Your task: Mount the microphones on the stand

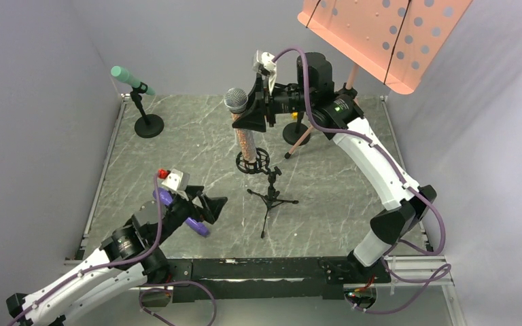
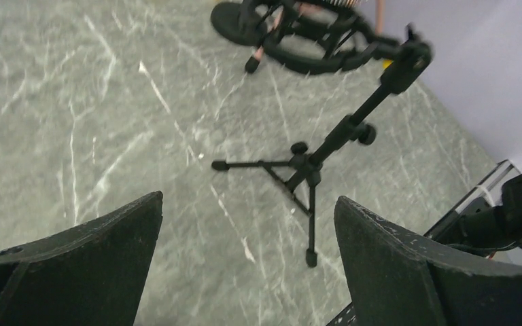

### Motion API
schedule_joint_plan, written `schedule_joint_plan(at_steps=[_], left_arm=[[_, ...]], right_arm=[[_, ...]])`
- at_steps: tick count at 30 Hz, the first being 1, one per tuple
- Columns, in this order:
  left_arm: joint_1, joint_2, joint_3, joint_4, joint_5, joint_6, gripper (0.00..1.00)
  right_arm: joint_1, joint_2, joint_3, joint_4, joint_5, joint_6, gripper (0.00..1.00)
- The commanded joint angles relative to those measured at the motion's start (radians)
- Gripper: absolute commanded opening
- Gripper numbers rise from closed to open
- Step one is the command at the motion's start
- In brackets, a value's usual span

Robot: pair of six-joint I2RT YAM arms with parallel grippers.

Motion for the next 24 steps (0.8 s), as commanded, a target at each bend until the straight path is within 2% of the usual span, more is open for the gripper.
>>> schedule_joint_plan(at_steps=[1,8,24], left_arm=[[0.004,-0.078,-0.063,0.009,-0.037,-0.107,0.99],[0.004,-0.042,-0.039,-0.027,-0.031,-0.088,0.99],[0.005,-0.026,-0.06,0.008,-0.011,-0.104,0.98]], right_arm=[[-0.007,-0.022,-0.002,0.108,0.043,-0.02,0.02],[-0.009,-0.036,-0.076,0.136,0.055,-0.024,0.02],[-0.034,-0.115,-0.187,0.168,0.038,-0.001,0.02]])
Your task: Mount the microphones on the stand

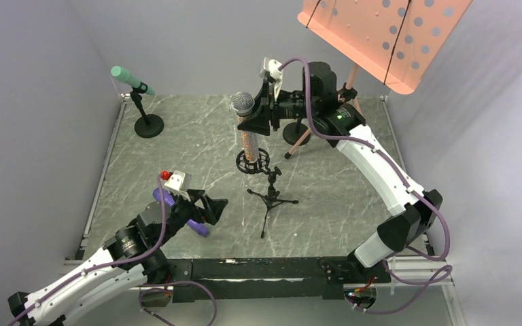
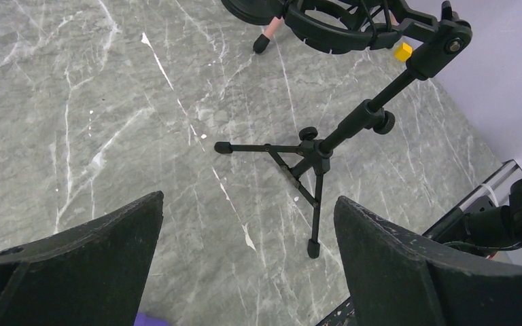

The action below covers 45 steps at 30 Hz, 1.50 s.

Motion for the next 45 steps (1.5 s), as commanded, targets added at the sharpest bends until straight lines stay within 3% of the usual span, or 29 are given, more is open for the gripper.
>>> schedule_joint_plan(at_steps=[1,11,20,27,34,45], left_arm=[[0.002,0.003,0.015,0.037,0.009,-0.016,0.98],[0.002,0.016,0.011,0.051,0.016,-0.022,0.98],[0.002,0.02,0.006,0.055,0.017,-0.025,0.98],[0.002,0.027,0.001,0.064,0.019,-0.027,0.98],[0.002,0.035,-0.006,0.076,0.023,-0.027,0.98],[0.001,0.051,-0.001,0.079,0.027,-0.021,0.98]], right_arm=[[-0.007,-0.058,-0.023,0.043,-0.012,0.008,0.02],[-0.011,-0.1,-0.147,0.115,-0.031,0.074,0.02],[-0.032,-0.12,-0.258,0.192,0.108,0.179,0.01],[-0.032,-0.118,-0.316,0.222,0.132,0.208,0.01],[-0.032,-0.102,-0.252,0.099,0.112,0.111,0.0],[-0.019,0.021,0.033,-0.216,0.065,0.024,0.0]])
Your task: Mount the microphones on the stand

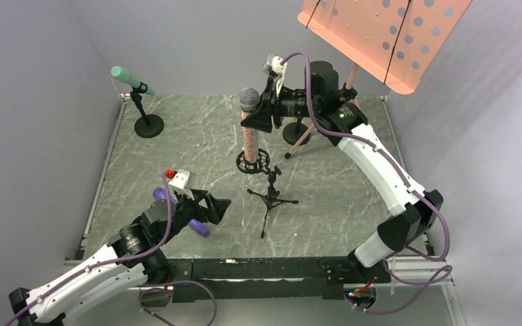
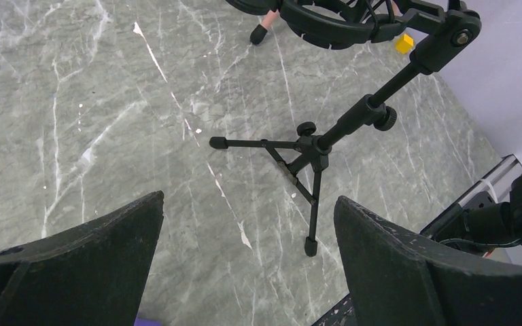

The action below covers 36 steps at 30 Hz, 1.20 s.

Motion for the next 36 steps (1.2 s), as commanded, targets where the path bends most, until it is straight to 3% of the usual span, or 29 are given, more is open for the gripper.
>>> schedule_joint_plan(at_steps=[1,7,16,24,36], left_arm=[[0.001,-0.003,0.001,0.05,0.011,-0.007,0.98],[0.001,0.003,-0.005,0.064,0.02,-0.008,0.98],[0.002,0.012,-0.013,0.083,0.023,-0.001,0.98],[0.001,0.032,-0.009,0.101,0.03,0.007,0.98],[0.001,0.049,-0.003,0.114,0.028,0.024,0.98]], right_arm=[[0.012,0.051,0.07,-0.23,-0.002,-0.051,0.0],[0.036,0.072,0.076,-0.273,0.057,-0.064,0.0],[0.038,0.109,0.225,-0.354,0.049,-0.071,0.0],[0.038,0.092,0.19,-0.358,0.05,-0.067,0.0],[0.038,0.115,0.282,-0.373,0.062,-0.082,0.0]])
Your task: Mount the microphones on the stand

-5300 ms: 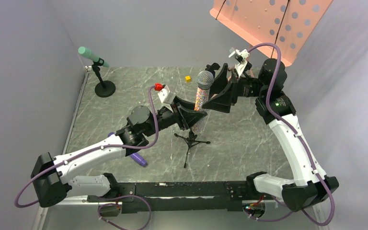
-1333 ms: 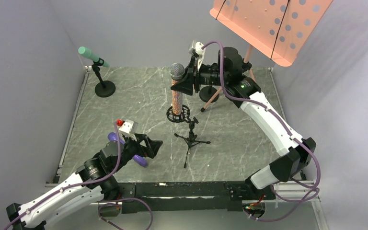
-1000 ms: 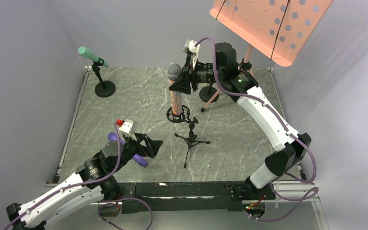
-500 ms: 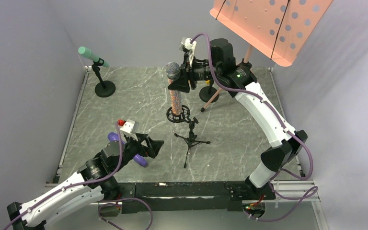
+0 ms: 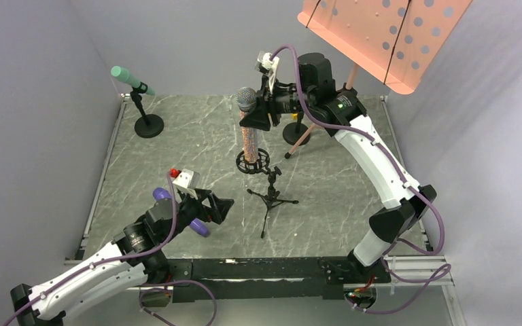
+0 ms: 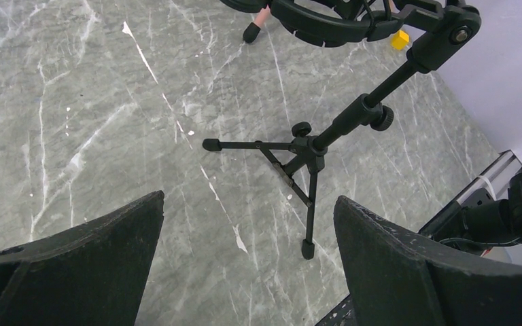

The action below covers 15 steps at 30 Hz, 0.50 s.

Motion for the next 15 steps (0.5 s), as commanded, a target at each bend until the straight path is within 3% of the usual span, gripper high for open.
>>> schedule_joint_plan(at_steps=[1,15], left_arm=[[0.002,0.013,0.014,0.053,0.008,0.022,0.98],[0.002,0.051,0.024,0.073,0.017,0.03,0.98]], right_arm=[[0.003,0.014,0.046,-0.078,0.011,0.005,0.0],[0.003,0.048,0.129,-0.072,-0.006,0.009,0.0]])
